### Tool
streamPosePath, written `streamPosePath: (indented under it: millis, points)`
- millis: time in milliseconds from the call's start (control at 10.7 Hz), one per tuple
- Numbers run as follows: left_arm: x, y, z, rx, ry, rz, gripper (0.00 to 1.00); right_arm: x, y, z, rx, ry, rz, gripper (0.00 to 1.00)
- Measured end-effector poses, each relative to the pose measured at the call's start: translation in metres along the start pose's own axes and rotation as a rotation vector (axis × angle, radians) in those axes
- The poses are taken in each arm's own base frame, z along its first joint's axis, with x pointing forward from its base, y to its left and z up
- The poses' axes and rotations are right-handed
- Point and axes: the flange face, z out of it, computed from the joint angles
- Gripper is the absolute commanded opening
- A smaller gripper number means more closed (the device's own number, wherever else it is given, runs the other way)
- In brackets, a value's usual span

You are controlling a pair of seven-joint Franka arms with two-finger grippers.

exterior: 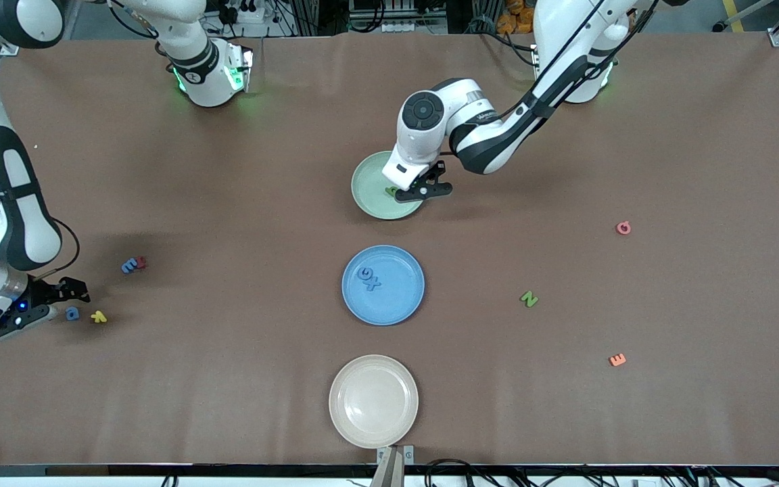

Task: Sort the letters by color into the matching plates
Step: 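Lower the B onto the green plate and open the left gripper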

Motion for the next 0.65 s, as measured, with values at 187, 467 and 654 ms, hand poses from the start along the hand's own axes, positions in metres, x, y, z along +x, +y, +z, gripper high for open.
streamPosePath:
  millis: [187, 467, 654]
  points:
    - [0.000, 0.000, 0.002, 0.002, -0.004, -0.005, 0.00, -0.006, 0.005, 0.009, -0.015, 0.004, 0.002, 1.00]
    - [-0.011, 0.007, 0.011, 0.008, -0.020, -0.006, 0.41, -0.011, 0.010, 0.016, -0.036, 0.008, -0.006, 0.85]
    - [-0.019, 0.021, 0.021, 0.014, -0.022, -0.014, 1.00, -0.008, 0.008, 0.015, -0.040, 0.008, -0.016, 0.72]
